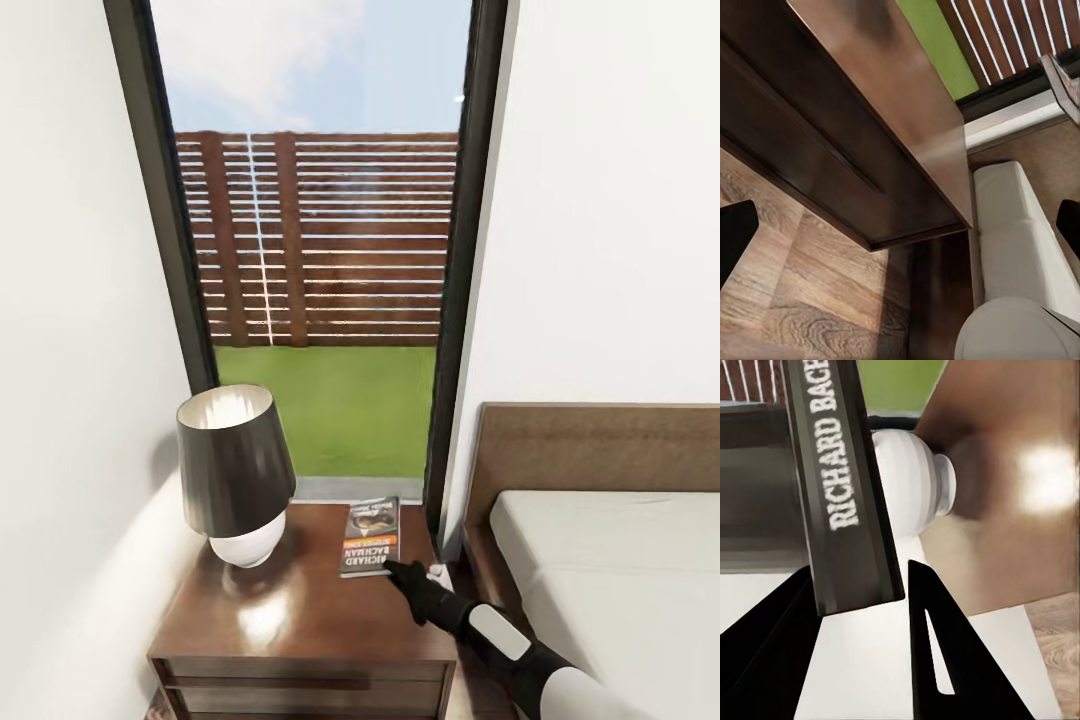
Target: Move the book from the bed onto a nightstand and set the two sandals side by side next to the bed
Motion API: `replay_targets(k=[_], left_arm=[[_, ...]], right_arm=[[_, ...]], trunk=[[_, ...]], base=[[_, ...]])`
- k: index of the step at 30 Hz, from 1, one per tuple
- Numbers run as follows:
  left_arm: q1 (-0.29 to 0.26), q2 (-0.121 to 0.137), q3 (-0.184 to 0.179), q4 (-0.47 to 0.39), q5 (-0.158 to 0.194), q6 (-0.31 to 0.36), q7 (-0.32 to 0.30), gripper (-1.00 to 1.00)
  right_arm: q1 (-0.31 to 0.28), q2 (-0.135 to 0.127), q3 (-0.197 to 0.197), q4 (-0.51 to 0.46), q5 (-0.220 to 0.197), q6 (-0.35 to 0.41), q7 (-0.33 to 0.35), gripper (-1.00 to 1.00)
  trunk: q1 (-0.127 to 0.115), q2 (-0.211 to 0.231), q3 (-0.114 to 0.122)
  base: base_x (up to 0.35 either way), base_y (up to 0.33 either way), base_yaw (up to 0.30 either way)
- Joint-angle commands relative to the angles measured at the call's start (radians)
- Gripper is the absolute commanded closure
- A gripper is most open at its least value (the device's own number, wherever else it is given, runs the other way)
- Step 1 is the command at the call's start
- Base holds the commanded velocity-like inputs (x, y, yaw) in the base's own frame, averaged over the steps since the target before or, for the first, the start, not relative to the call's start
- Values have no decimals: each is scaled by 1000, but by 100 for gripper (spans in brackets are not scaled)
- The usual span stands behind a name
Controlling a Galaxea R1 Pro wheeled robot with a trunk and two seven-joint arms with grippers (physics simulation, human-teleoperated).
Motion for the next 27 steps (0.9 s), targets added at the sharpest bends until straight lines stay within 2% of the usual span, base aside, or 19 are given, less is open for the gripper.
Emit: replay_targets(k=[1, 4, 11, 19, 27], left_arm=[[0, 0, 4, -1, -3, -6, -1, -100], [0, 1, 4, -1, -4, -6, -1, -100], [0, 3, 4, -1, -4, -6, -5, -100], [0, 3, 4, -1, -6, -6, -8, -100], [0, 2, 3, -1, -6, -6, -10, -100]], right_arm=[[-1, 0, 3, 0, -11, 9, -10, 100], [-1, 3, 3, 0, -13, 31, -46, 100], [-1, 9, 3, 0, -13, 40, -74, 100], [0, 13, 2, 2, -17, 39, -170, 100], [1, 38, 1, 2, -17, -1, -195, 100]], trunk=[[0, 0, -1], [0, 0, -1], [0, 0, -1], [0, 0, -1], [0, 0, -1]], base=[[1, 0, 0], [0, 0, 0], [0, 0, 0], [0, 0, 0], [0, 0, 0]])
